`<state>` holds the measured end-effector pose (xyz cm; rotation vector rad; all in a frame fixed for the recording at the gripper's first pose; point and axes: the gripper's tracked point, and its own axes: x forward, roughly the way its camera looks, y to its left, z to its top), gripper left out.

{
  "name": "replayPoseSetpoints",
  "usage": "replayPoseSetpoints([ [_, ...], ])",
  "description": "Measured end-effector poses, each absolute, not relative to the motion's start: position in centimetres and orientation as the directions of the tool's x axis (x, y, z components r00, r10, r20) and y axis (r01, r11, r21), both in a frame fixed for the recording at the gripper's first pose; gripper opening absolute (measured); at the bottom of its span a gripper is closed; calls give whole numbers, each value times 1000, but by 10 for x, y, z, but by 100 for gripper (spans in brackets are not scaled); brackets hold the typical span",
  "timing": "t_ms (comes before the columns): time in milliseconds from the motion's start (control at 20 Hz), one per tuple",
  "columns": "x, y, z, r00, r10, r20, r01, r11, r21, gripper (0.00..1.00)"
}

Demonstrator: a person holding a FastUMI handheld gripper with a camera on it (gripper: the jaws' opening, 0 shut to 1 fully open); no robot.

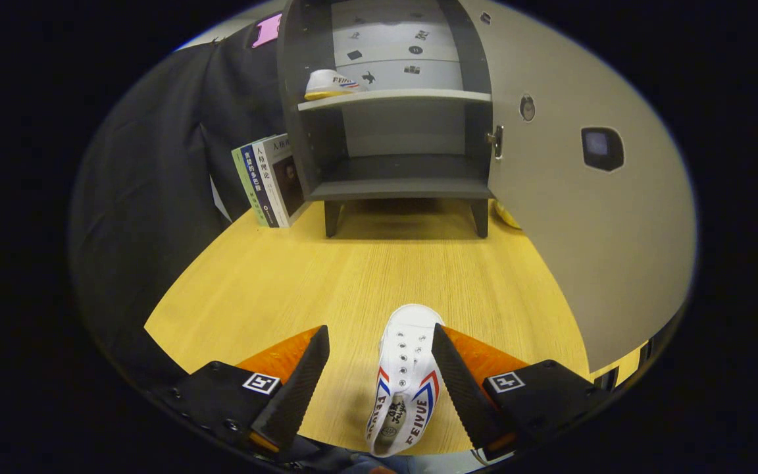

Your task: Open the shoe cabinet door, grab the shoes and put them into the shoe cabinet, then close the shoe cabinet door.

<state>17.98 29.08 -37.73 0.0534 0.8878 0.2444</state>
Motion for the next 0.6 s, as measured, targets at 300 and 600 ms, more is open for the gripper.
replayPoseSetpoints([
  [300, 165, 293, -422, 488, 230, -842, -186, 970, 157, 98],
  [600, 150, 309, -444, 389, 280, -878, -198, 956, 218, 97],
])
